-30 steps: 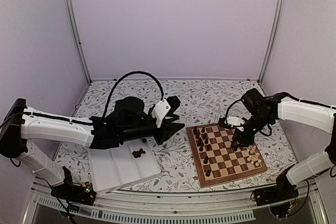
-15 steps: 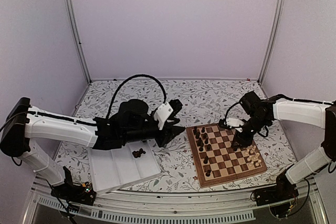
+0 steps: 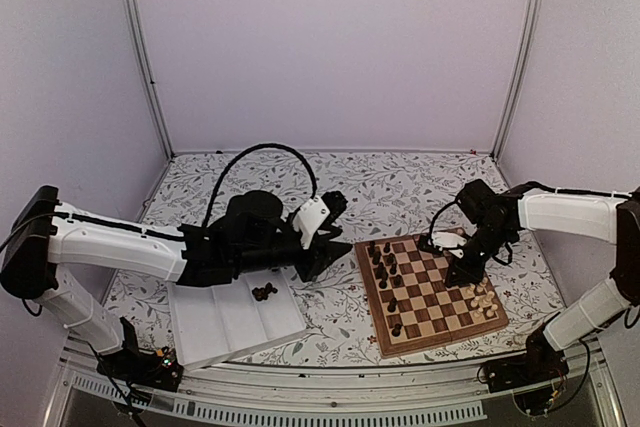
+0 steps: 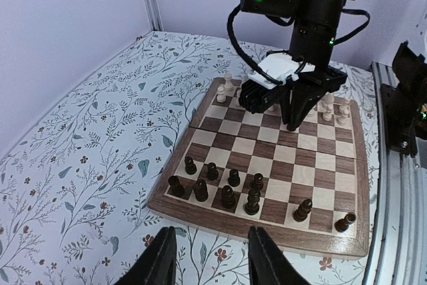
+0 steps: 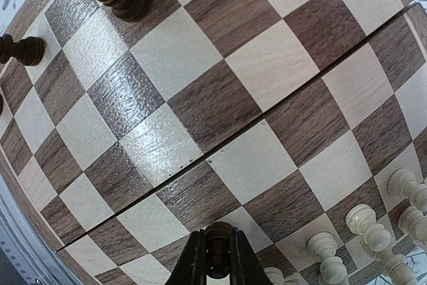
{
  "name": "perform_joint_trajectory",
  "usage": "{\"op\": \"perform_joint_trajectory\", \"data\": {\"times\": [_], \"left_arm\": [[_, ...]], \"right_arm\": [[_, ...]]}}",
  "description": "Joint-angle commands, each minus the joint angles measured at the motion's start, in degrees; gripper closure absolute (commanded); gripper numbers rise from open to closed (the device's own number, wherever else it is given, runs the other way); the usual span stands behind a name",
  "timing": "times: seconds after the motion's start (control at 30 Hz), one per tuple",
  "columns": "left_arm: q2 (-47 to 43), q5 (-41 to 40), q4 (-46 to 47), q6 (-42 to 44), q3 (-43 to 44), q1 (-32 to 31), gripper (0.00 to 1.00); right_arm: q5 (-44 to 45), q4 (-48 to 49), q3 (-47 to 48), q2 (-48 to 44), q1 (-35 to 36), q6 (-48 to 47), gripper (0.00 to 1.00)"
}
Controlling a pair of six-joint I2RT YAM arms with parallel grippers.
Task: Set up the chess pieces on the board
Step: Move the chess piece to the chessboard.
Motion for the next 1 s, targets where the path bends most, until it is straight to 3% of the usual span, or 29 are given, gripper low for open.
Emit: {"op": "perform_joint_trajectory", "data": {"times": [0.0,0.13,0.47,0.97], "left_arm": [[0.0,0.0,1.4,-0.1,-1.6,0.5,0.61],[-0.7,-0.5,1.9,0.0,-2.4,0.6,0.61],[-3.1,-4.4,1.6,-0.6,-3.9,0.8,0.61],[-6.9,-7.0,1.1,-3.4,-7.4,2.8,0.6]], "right_arm": [[-1.6,-2.7,1.0,1.0,-0.3,0.1,0.9],[-4.4,-4.1,4.3,1.0,0.5,0.1,0.9],[-9.9,-3.1,11.2,5.1,10.5,1.0,0.91],[-9.0,-0.7,14.8,12.7,16.4,1.3,0.9]]}}
